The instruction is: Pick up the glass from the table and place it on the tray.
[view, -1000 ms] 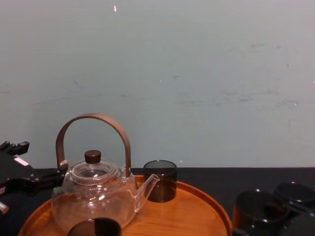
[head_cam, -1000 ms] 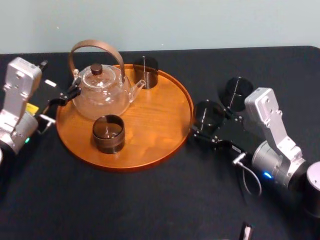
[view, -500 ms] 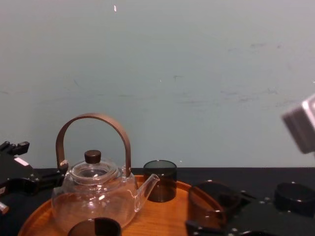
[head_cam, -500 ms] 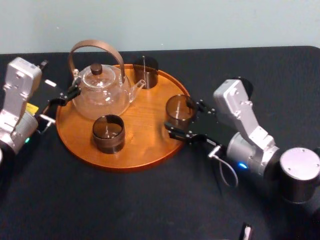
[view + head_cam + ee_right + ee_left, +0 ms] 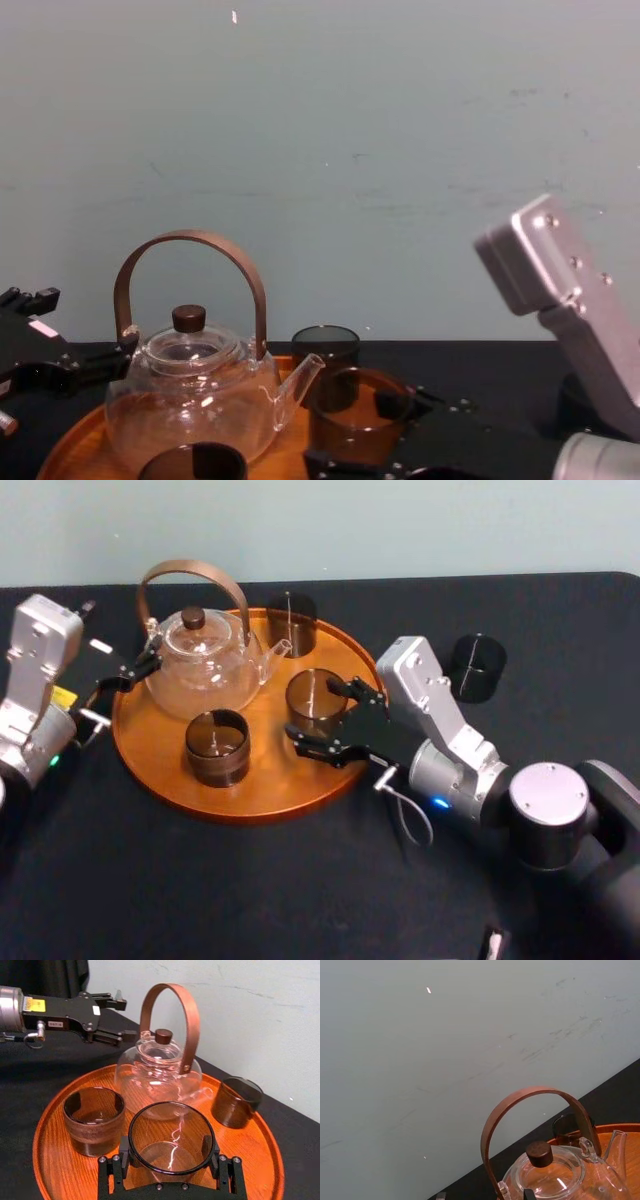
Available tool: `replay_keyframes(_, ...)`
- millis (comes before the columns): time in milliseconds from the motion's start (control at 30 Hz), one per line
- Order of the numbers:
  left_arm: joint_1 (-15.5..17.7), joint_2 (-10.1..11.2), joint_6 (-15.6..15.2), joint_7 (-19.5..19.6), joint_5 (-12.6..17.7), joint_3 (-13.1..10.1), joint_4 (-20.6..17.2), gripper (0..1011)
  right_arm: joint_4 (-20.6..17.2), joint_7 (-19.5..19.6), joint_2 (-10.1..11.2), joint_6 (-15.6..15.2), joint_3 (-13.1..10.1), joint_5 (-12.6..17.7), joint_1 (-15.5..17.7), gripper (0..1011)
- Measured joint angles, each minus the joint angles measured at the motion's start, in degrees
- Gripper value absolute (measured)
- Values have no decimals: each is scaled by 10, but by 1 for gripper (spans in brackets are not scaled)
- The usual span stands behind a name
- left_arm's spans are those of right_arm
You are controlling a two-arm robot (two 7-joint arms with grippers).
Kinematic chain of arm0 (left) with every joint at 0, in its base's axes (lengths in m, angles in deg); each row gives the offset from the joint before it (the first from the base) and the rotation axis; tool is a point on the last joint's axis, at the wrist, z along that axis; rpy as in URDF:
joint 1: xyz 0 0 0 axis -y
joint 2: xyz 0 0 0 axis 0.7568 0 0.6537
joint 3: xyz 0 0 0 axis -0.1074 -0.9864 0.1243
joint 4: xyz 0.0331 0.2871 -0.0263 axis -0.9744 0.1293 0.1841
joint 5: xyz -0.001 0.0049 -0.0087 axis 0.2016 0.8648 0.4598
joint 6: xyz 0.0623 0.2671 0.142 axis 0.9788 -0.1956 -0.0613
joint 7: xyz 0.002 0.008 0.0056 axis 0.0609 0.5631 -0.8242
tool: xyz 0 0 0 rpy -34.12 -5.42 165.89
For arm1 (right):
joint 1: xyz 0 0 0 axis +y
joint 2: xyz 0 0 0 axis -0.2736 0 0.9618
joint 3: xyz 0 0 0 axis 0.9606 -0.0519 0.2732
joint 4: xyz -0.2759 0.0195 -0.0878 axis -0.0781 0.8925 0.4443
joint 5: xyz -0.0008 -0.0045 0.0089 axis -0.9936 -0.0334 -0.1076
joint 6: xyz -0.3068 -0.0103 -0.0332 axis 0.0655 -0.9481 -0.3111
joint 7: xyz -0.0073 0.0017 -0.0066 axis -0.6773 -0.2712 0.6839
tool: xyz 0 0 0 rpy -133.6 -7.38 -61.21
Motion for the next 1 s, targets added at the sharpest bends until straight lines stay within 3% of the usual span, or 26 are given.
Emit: replay_keyframes(1000,0,0,0,0,0,0,0,1001,75,-16,-25,22,26,9,-29,916)
